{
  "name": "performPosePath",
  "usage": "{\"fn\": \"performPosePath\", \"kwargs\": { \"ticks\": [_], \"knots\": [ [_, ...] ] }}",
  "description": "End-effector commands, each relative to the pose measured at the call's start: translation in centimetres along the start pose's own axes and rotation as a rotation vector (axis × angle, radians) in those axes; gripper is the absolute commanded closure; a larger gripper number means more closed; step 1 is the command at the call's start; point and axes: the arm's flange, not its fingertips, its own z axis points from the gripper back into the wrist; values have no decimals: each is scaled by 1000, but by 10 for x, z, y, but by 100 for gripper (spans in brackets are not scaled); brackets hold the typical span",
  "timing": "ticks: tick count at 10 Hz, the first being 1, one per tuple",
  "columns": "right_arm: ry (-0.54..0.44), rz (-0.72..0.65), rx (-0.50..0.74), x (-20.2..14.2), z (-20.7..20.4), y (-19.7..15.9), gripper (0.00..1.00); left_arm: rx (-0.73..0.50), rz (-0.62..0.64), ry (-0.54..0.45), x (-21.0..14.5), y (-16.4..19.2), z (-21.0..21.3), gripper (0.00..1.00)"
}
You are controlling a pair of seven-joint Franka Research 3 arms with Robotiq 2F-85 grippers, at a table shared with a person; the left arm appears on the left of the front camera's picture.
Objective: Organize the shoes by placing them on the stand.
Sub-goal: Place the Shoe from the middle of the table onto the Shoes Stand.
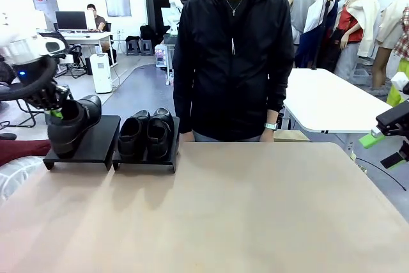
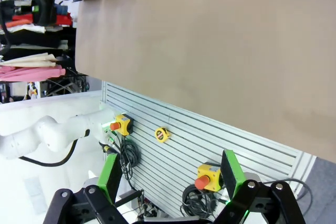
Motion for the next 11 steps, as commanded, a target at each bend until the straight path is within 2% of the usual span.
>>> {"fn": "performPosePath", "kwargs": {
  "ticks": [1, 2, 4, 6, 10, 11],
  "knots": [
    [-7, 9, 32, 2, 2, 2, 0, 15, 24, -43, 35, 15, -14, 100],
    [-7, 9, 32, 2, 2, 2, 0, 3, 95, -109, 53, 19, -36, 100],
    [-7, 9, 32, 2, 2, 2, 0, -8, 109, -183, 69, 22, -68, 100],
    [-7, 9, 32, 2, 2, 2, 0, -31, 79, -212, 79, 25, -92, 100],
    [-7, 9, 32, 2, 2, 2, 0, -12, 61, -174, 90, 26, -119, 100],
    [-7, 9, 32, 2, 2, 2, 0, 2, 71, -179, 90, 25, -121, 73]
  ]
}}
